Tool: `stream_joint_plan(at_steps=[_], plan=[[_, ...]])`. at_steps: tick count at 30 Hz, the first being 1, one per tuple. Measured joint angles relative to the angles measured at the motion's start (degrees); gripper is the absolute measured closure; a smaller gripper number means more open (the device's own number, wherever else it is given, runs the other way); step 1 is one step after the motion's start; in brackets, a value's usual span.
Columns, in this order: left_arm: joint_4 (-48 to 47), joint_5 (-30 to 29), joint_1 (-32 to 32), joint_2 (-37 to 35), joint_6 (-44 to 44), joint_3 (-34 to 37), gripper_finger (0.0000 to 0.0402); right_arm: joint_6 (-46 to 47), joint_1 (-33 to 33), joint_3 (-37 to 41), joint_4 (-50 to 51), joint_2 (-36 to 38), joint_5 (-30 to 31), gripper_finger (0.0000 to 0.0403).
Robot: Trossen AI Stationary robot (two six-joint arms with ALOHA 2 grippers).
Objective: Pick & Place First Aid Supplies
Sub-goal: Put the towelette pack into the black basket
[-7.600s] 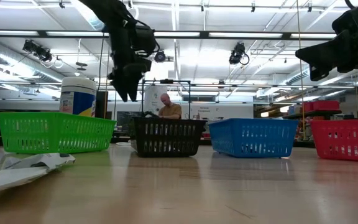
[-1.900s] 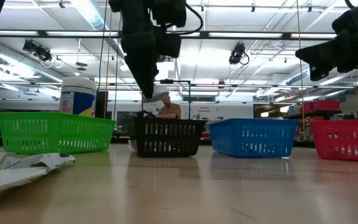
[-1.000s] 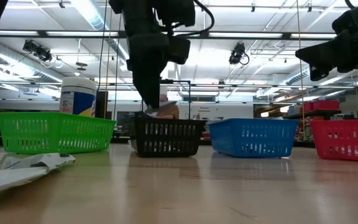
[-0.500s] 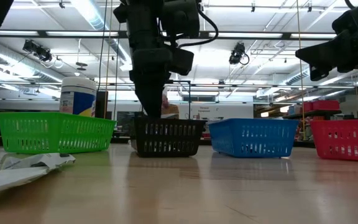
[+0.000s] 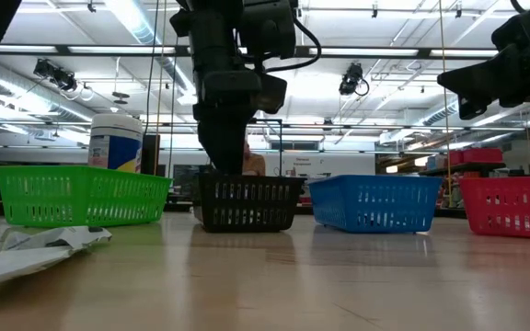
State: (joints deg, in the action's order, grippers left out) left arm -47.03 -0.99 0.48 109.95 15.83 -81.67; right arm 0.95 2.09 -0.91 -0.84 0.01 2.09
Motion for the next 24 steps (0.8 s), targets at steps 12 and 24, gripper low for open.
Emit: stream_joint_plan(at_steps=[12,24], plan=[[-1.7,1.4,-0.5,-3.3,-3.0,0.0,0.0046,0.0,0.0,0.0,0.0,0.0,0.0,0.0380],[-2.5,1.3,-8.9,-9.8,0.1,0.0,0.0046,0.0,0.0,0.0,0.0,0.0,0.0,0.0380]])
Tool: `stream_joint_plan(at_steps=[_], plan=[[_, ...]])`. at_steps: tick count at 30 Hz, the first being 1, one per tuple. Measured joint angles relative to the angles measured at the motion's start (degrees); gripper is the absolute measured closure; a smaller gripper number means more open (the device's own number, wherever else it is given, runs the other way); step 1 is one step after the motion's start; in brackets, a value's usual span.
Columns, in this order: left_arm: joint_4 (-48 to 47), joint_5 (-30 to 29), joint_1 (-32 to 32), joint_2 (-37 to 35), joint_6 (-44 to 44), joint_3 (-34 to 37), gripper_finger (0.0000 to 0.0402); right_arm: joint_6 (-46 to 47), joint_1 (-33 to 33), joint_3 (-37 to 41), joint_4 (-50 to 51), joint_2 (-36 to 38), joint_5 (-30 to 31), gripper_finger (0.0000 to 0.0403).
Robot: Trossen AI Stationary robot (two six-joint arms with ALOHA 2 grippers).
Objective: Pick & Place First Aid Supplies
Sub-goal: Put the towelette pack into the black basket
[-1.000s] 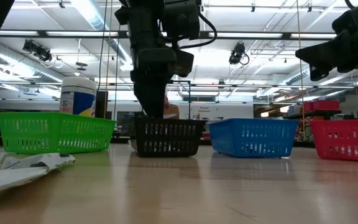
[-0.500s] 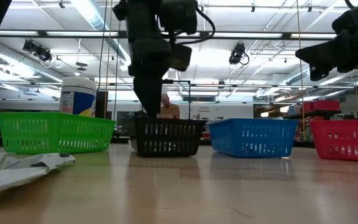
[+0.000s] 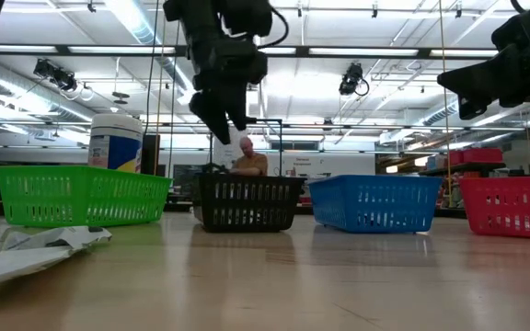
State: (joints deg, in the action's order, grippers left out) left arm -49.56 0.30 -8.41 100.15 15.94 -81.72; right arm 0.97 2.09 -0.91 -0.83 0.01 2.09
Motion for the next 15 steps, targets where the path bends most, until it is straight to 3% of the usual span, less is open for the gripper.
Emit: stream_joint_plan(at_steps=[6,15], plan=[[-1.9,-0.5,-6.3,-0.6,10.2,0.0,0.0046,0.0,0.0,0.0,0.0,0.0,0.0,0.0380],[-2.5,-3.5,-15.2,-0.5,11.9,0.0,0.0046,0.0,0.0,0.0,0.0,0.0,0.0,0.0380]])
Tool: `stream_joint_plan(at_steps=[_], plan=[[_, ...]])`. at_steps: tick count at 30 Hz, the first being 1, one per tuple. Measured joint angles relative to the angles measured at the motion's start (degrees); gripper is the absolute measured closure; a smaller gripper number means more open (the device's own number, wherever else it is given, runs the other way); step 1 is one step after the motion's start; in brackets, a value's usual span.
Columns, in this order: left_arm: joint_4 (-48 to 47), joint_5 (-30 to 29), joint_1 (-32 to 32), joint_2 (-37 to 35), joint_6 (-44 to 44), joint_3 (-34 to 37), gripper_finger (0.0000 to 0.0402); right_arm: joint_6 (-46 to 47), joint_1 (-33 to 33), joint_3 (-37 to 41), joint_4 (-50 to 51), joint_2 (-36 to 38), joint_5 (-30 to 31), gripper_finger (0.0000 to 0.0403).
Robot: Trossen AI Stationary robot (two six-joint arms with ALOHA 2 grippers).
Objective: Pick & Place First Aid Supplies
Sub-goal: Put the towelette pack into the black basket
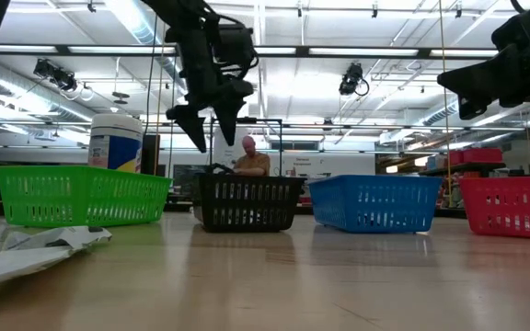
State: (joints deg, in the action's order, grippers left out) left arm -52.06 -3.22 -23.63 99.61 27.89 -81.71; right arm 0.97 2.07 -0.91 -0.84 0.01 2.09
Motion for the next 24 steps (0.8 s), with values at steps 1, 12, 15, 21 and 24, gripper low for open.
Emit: stream_joint_plan(at_steps=[1,12,15,21,24], plan=[[-0.1,-1.0,-0.8,0.0,0.1,0.0,0.0046,0.0,0.0,0.0,0.0,0.0,0.0,0.0380],[2.4,-12.2,-8.7,0.8,3.1,0.0,0.0046,0.0,0.0,0.0,0.0,0.0,0.0,0.0380],[3.9,-9.5,-11.0,1.8,2.7,0.0,0.0046,0.0,0.0,0.0,0.0,0.0,0.0,0.0380],[5.7,-5.7,-15.1,3.3,1.4,-0.2,0.0046,0.0,0.0,0.0,0.0,0.0,0.0,0.0380],[5.5,-5.1,-16.8,3.6,1.4,-0.4,0.0046,0.0,0.0,0.0,0.0,0.0,0.0,0.0380]])
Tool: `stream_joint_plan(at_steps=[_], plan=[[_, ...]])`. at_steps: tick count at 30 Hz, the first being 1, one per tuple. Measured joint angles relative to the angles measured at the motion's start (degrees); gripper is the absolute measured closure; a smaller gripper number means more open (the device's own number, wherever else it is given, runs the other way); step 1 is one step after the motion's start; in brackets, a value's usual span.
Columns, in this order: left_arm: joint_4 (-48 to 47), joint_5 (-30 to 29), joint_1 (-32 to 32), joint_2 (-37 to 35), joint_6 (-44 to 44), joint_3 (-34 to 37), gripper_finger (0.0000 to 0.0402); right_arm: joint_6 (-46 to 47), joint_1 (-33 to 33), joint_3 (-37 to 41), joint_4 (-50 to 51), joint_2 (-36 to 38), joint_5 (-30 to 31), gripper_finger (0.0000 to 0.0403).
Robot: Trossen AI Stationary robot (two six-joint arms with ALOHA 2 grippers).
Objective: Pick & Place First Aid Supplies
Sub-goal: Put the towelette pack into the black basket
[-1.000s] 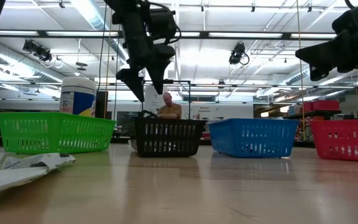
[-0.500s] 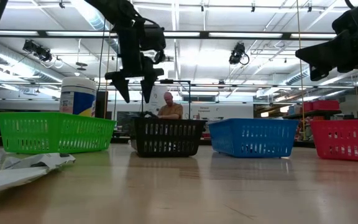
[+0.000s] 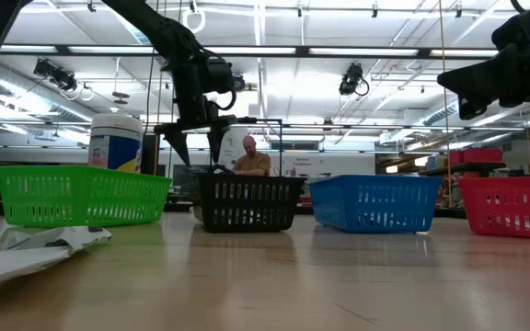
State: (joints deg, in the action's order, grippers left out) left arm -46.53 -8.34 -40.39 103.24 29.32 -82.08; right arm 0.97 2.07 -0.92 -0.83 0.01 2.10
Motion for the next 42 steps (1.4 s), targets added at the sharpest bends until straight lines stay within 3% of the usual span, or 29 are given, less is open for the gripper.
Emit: stream_joint_plan(at_steps=[11,20,26,33,42], plan=[[1.2,0.4,-4.1,1.7,-0.6,-0.1,0.0046,0.0,0.0,0.0,0.0,0.0,0.0,0.0380],[5.1,6.9,-7.1,6.6,-3.2,-0.2,0.0046,0.0,0.0,0.0,0.0,0.0,0.0,0.0380],[4.8,7.7,-8.5,8.3,-4.5,-0.2,0.0046,0.0,0.0,0.0,0.0,0.0,0.0,0.0380],[4.2,5.2,-7.1,11.7,-6.5,-1.3,0.0046,0.0,0.0,0.0,0.0,0.0,0.0,0.0380],[0.7,-0.6,-5.6,16.8,-7.7,-10.0,0.0046,0.0,0.0,0.0,0.0,0.0,0.0,0.0380]])
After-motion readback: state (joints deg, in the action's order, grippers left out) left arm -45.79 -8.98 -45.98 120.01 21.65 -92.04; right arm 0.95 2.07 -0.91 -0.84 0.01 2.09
